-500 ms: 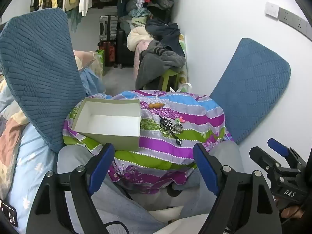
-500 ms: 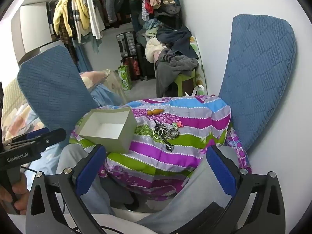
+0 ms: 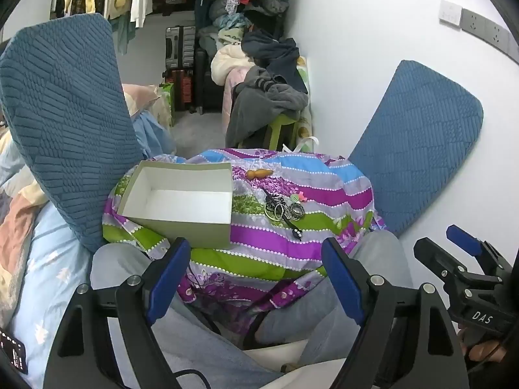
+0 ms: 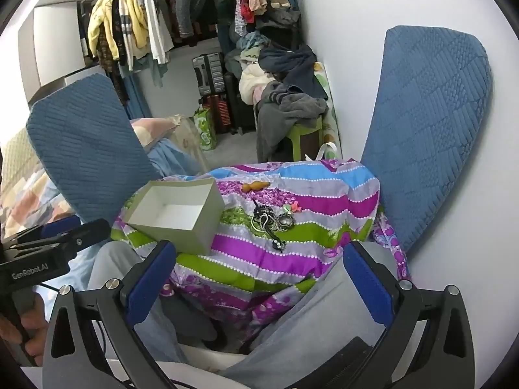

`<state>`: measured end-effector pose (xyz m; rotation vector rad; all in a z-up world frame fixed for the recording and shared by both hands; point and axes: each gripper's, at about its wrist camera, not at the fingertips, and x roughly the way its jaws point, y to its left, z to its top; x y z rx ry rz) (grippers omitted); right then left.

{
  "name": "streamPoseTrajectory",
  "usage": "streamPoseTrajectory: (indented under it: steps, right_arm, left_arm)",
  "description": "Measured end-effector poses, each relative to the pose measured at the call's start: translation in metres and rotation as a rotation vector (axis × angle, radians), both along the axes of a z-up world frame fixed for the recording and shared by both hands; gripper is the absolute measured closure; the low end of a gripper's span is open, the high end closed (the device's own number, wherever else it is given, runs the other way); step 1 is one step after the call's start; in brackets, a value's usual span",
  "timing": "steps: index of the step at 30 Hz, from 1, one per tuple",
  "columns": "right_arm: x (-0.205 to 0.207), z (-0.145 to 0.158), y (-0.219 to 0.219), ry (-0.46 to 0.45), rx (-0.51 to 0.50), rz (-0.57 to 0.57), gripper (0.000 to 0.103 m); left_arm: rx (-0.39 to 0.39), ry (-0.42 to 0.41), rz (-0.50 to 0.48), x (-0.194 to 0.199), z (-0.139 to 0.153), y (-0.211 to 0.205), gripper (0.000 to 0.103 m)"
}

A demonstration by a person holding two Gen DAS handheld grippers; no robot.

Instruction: Organize jewelry

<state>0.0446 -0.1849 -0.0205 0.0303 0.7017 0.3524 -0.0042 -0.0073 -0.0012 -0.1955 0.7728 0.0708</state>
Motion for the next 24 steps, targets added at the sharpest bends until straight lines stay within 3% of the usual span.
streamPoseTrajectory:
  steps: [24]
  right_arm:
    - [0.0010,-0.0087,0.0010,0.027,-0.009,-0.011,0.000]
  left_arm:
    - [0.013,-0.008,0.006,0.0020,0.0022,0.0031,0.020]
